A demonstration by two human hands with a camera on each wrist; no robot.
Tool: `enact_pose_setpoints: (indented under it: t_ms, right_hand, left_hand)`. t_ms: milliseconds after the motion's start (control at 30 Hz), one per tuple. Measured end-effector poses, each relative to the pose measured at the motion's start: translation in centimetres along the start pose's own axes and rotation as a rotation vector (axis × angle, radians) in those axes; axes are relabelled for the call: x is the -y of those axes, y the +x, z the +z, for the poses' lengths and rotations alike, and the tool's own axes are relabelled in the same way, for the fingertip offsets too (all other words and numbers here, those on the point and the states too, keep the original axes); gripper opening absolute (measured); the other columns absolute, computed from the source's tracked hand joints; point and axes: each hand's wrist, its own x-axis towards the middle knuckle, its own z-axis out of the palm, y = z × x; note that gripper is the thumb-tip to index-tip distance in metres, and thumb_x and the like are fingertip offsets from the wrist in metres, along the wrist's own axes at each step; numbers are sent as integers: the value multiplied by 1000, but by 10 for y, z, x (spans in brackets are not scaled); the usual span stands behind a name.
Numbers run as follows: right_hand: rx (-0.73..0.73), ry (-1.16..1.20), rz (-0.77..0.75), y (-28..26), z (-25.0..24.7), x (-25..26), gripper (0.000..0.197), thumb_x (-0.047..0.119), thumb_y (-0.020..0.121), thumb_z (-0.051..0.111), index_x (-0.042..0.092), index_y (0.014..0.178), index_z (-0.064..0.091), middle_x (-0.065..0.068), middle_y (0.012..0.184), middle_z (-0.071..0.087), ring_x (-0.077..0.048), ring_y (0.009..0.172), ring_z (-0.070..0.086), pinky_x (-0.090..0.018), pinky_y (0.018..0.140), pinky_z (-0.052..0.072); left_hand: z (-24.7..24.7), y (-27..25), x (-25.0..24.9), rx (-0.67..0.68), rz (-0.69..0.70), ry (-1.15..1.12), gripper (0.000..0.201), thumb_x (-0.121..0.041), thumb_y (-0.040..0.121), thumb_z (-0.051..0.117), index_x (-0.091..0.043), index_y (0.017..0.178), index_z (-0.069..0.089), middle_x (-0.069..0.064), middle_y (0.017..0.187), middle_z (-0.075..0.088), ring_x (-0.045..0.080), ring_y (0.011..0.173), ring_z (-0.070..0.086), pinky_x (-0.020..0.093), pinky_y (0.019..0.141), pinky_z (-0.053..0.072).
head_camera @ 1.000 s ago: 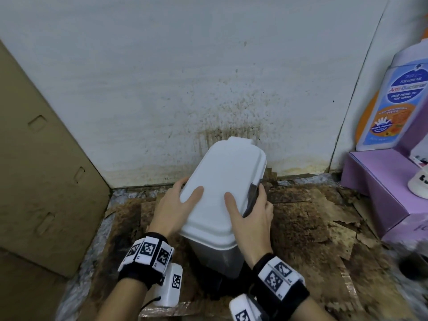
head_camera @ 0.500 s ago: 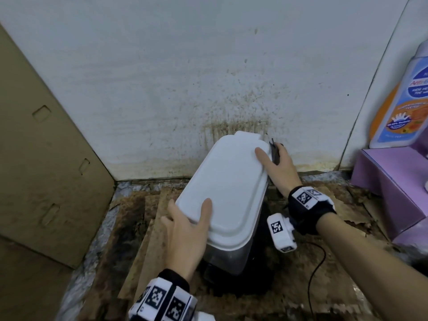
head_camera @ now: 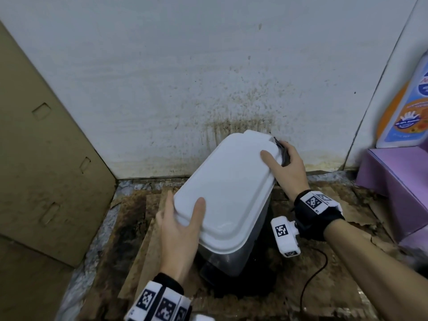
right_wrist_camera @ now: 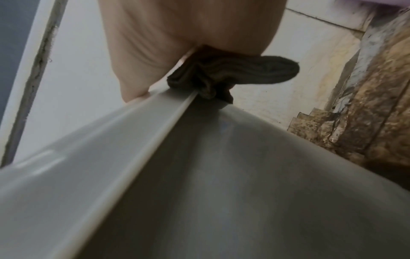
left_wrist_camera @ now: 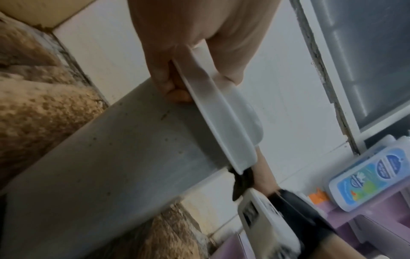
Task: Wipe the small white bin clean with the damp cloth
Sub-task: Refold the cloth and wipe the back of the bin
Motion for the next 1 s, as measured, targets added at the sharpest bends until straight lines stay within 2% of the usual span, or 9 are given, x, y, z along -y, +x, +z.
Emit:
enact_pose_setpoints:
  t_ms: [67, 167, 300, 367, 433, 667, 800, 900, 1000]
  right_hand:
    - [-90, 2, 31, -14, 1, 2, 80, 65, 74, 70, 34, 143, 45, 8, 144, 48, -16, 132, 46, -49, 108, 44]
    - [-265, -14, 84, -42, 3, 11, 83, 62, 77, 69, 31, 148, 39, 1, 150, 41, -23, 141, 33, -49, 112, 37]
    - [-412, -14, 132, -82, 10, 20, 82, 52, 84, 72, 27, 152, 32, -2, 151, 33, -21, 143, 22, -42, 110, 31]
    - [-446, -14, 146, -95, 14, 19, 84, 52, 84, 72, 27, 152, 30, -2, 150, 32, -21, 140, 21, -41, 109, 30]
    - [-468, -14, 159, -102, 15, 16, 86, 51, 84, 73, 27, 153, 29, -3, 149, 31, -22, 138, 20, -42, 109, 30]
    - [-415, 17, 176, -100, 3, 11, 88, 53, 87, 68, 26, 156, 21, -2, 154, 26, -22, 143, 16, -41, 111, 27]
    - [-398, 66, 175, -80, -21, 6, 90, 57, 88, 64, 22, 158, 20, -1, 159, 27, -22, 148, 20, -35, 111, 25]
    - [-291, 95, 182, -57, -42, -2, 94, 68, 82, 63, 25, 157, 25, 2, 158, 33, -20, 145, 32, -38, 114, 31]
    - [-101, 103, 164, -41, -59, 0, 80, 56, 87, 68, 24, 153, 36, 5, 152, 44, -15, 136, 45, -28, 101, 40]
  left_hand:
    - [-6, 11, 3, 19, 28, 3, 104, -79, 75, 65, -34, 160, 24, -7, 155, 35, 15, 139, 41, 42, 113, 39]
    - [-15, 29, 1, 68, 35, -65, 99, -83, 68, 65, -46, 153, 33, -13, 156, 40, 14, 141, 43, 50, 112, 43]
    - [-25, 49, -5, 145, 34, -113, 78, -69, 79, 70, -44, 149, 44, -16, 152, 47, 14, 137, 47, 49, 109, 47]
    - [-25, 55, -7, 159, 36, -144, 70, -53, 89, 67, -37, 152, 42, -14, 155, 44, 13, 139, 46, 42, 109, 47]
    - [-21, 54, -7, 174, 45, -152, 67, -45, 94, 64, -34, 155, 38, -14, 158, 39, 11, 140, 43, 36, 108, 46]
    - [-17, 44, 0, 189, 42, -178, 67, -44, 96, 63, -39, 156, 34, -14, 156, 40, 12, 135, 48, 40, 106, 49]
    - [-17, 45, 9, 131, 42, -101, 70, -60, 89, 66, -43, 151, 38, -10, 154, 43, 15, 133, 49, 50, 107, 48]
    - [-16, 42, 17, 65, 17, -25, 72, -73, 77, 63, -52, 142, 43, -4, 149, 45, 18, 129, 51, 52, 104, 49]
    - [-13, 37, 18, 31, -35, 72, 70, -77, 77, 56, -58, 142, 37, 1, 146, 46, 25, 129, 51, 53, 106, 47]
